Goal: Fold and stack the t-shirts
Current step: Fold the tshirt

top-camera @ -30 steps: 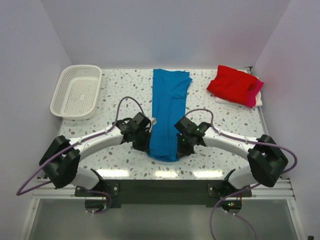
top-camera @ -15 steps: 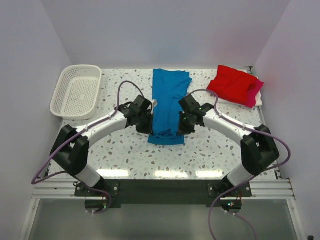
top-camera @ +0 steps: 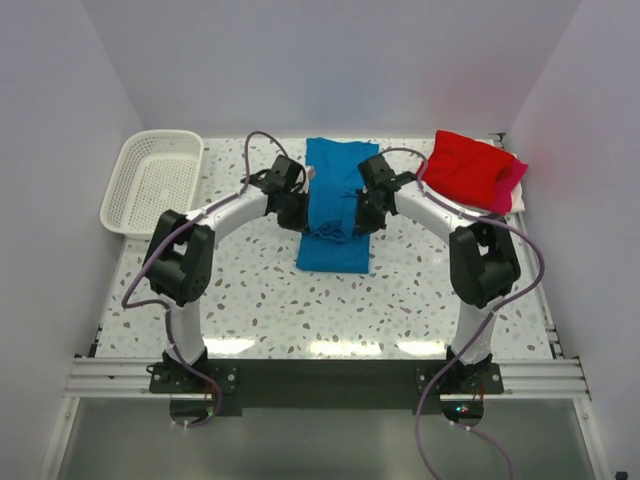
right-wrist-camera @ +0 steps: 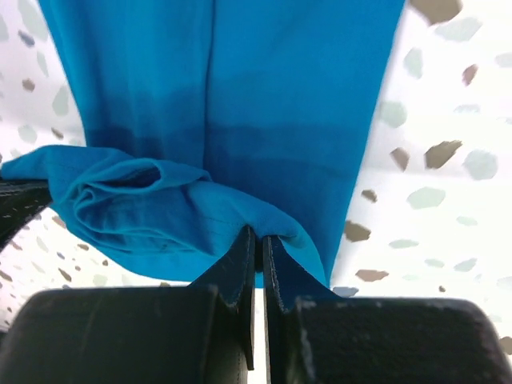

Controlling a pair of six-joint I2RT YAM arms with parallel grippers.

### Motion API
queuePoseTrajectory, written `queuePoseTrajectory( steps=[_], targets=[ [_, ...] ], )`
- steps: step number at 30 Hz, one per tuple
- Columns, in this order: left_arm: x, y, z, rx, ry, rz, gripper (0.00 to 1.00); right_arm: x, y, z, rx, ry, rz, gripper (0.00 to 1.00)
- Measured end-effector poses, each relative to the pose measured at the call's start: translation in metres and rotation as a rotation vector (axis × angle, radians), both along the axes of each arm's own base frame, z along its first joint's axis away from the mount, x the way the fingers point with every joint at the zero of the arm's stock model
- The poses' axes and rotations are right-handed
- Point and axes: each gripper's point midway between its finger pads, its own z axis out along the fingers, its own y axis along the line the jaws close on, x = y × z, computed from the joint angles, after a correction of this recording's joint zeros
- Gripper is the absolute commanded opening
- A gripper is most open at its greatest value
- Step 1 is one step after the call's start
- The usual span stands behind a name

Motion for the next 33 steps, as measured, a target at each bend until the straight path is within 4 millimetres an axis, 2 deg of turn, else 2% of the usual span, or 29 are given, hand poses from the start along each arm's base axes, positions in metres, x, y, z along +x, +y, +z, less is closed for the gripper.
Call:
queuePoseTrajectory(
  steps=[11,20,21,22,23,24,25,26,29,33],
  targets=[
    [0.077,-0.016,0.003,-0.036,-0.073,-0.005,0.00,0.052,-0.017,-0.008,-0.007,-0.008,-0.050,0.00],
    [0.102,-0.010,-0.011,-0.042,-0.060,0.020,0.00,0.079,-0.024,-0.022,-0.008,0.010,-0.071,0.00],
    [0.105,-0.009,-0.014,-0.043,-0.055,0.022,0.03,0.082,-0.024,-0.022,-0.005,0.010,-0.071,0.00],
    [0.108,-0.009,-0.016,-0.046,-0.054,0.024,0.12,0.084,-0.024,-0.023,-0.002,0.014,-0.073,0.00],
    [0.112,-0.009,-0.017,-0.047,-0.055,0.026,0.39,0.088,-0.024,-0.023,0.001,0.015,-0.074,0.06],
    [0.117,-0.009,-0.019,-0.046,-0.056,0.026,0.54,0.092,-0.025,-0.023,0.003,0.013,-0.077,0.14],
    [0.122,-0.010,-0.018,-0.046,-0.060,0.029,0.67,0.097,-0.025,-0.021,0.007,0.010,-0.082,0.26],
    [0.127,-0.011,-0.016,-0.052,-0.064,0.037,0.84,0.102,-0.026,-0.018,0.013,0.001,-0.091,0.45],
    [0.145,-0.009,0.001,-0.061,-0.109,0.073,0.96,0.116,-0.032,0.000,0.027,-0.039,-0.110,0.57],
    [0.157,0.005,0.040,-0.071,-0.196,0.126,1.00,0.130,-0.041,0.033,0.053,-0.115,-0.136,0.60]
  ],
)
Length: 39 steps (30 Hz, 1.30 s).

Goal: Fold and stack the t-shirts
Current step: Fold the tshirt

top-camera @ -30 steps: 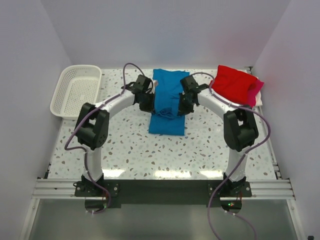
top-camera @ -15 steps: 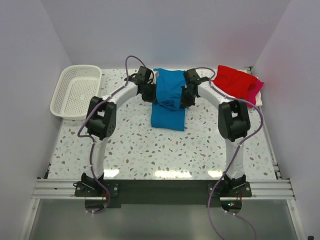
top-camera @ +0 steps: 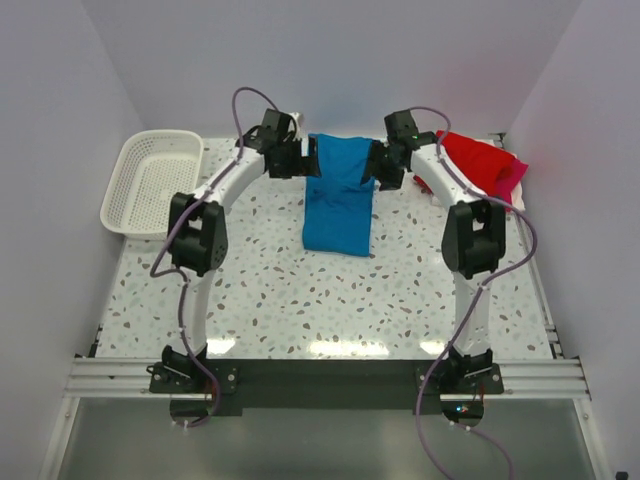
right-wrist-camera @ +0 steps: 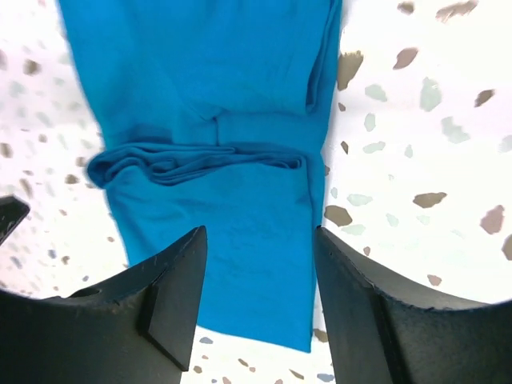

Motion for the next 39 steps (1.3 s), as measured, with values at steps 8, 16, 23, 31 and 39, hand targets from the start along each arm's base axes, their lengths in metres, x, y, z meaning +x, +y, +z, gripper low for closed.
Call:
queuePoseTrajectory(
  steps=[8,16,23,31,39],
  targets=[
    [-0.066,0.033,0.027,-0.010,-0.022,0.010,0.97,-0.040,-0.012,0.052,0.049,-0.085,0.003,0.61],
    [-0.152,0.046,-0.063,0.010,0.202,-0.020,0.92,-0.120,-0.016,-0.012,0.086,0.079,0.013,0.61],
    [-0.164,0.031,-0.071,-0.021,0.201,-0.045,0.88,-0.158,-0.007,-0.053,0.106,0.187,0.018,0.60],
    [-0.164,0.022,-0.073,-0.061,0.187,-0.047,0.84,-0.150,0.006,-0.055,0.127,0.152,0.035,0.60],
    [-0.169,0.009,-0.074,-0.072,0.185,-0.069,0.71,-0.153,0.014,-0.073,0.117,0.187,0.050,0.58]
  ],
)
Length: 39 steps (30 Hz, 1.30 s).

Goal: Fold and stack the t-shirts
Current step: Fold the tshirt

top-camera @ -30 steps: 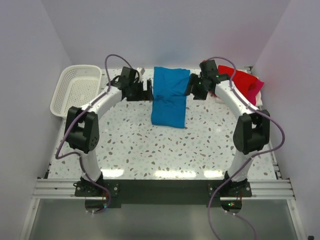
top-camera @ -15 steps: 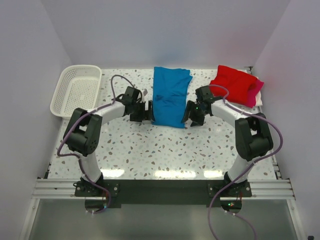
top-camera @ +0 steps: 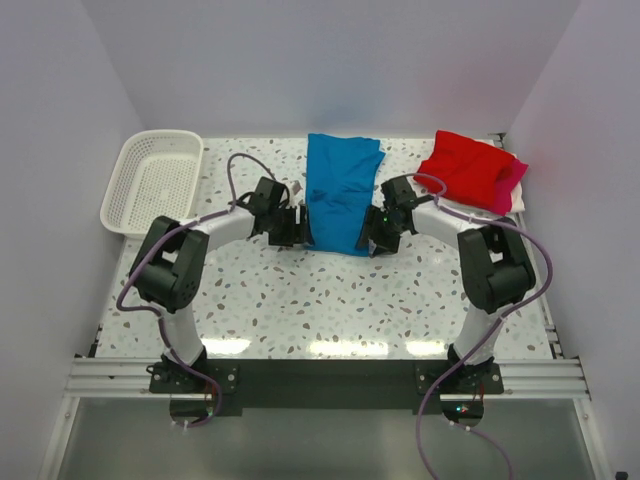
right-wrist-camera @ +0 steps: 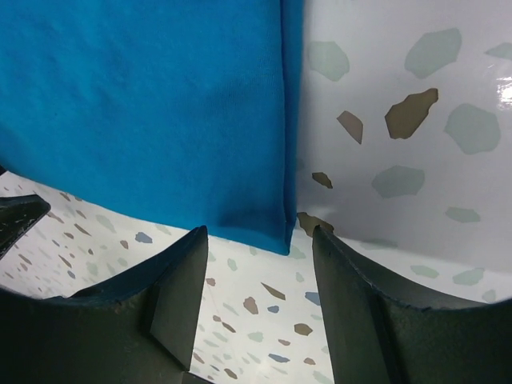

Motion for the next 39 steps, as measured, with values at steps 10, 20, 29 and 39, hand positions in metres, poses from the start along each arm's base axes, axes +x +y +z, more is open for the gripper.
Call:
queuePoseTrajectory(
  steps=[10,20,29,39],
  targets=[
    [-0.005,-0.002,-0.005,-0.006,0.007,-0.007,0.56,0.001,0.002,-0.007,-0.001,0.007,0.003,0.53],
    [-0.012,-0.004,-0.010,-0.021,0.029,-0.019,0.21,0.000,0.006,-0.012,-0.002,0.013,0.013,0.26],
    [-0.017,-0.010,-0.012,-0.048,0.042,-0.041,0.00,-0.009,0.013,-0.014,-0.010,0.015,0.057,0.16],
    [-0.017,-0.006,-0.016,-0.014,0.021,-0.067,0.01,-0.012,0.015,-0.016,-0.009,0.022,0.073,0.12]
  ],
)
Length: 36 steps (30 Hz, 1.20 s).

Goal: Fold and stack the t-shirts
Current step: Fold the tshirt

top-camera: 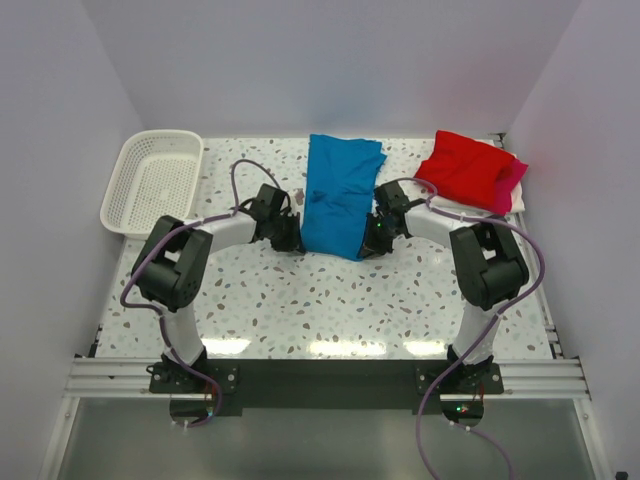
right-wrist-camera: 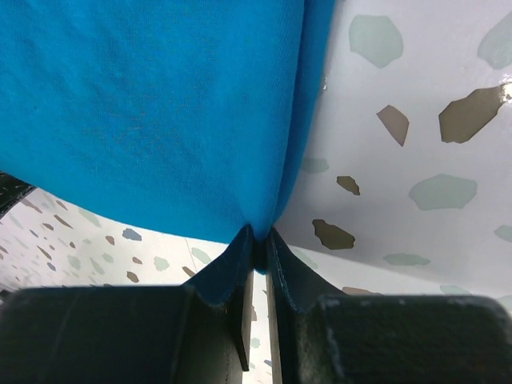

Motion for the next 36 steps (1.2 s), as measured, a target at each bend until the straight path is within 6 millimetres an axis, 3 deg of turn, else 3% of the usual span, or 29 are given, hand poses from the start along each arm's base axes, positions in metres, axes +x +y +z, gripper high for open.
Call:
queuePoseTrajectory(
  steps=[6,9,15,17,21,27,36],
  targets=[
    [0.006,0.009,0.005,0.060,-0.064,-0.007,0.40,-0.001,0.000,0.000,-0.001,0.001,0.003,0.12],
    [0.012,0.011,0.011,0.074,-0.102,-0.008,0.51,-0.001,0.000,0.000,-0.001,0.001,0.006,0.12],
    [0.016,0.013,0.011,0.088,-0.130,-0.016,0.54,-0.001,0.000,0.000,-0.001,0.001,0.007,0.12],
    [0.016,0.013,0.011,0.088,-0.131,-0.018,0.46,-0.001,0.000,0.000,-0.001,0.001,0.007,0.12],
    [0.017,0.011,0.013,0.076,-0.144,-0.025,0.45,-0.001,0.000,0.000,-0.001,0.002,0.007,0.12],
    [0.003,0.015,0.014,0.057,-0.160,-0.043,0.50,-0.002,0.000,0.000,0.002,0.004,0.008,0.12],
    [0.008,0.004,0.022,0.001,-0.197,-0.068,0.52,-0.002,0.000,-0.001,0.002,0.003,0.011,0.12]
  ],
)
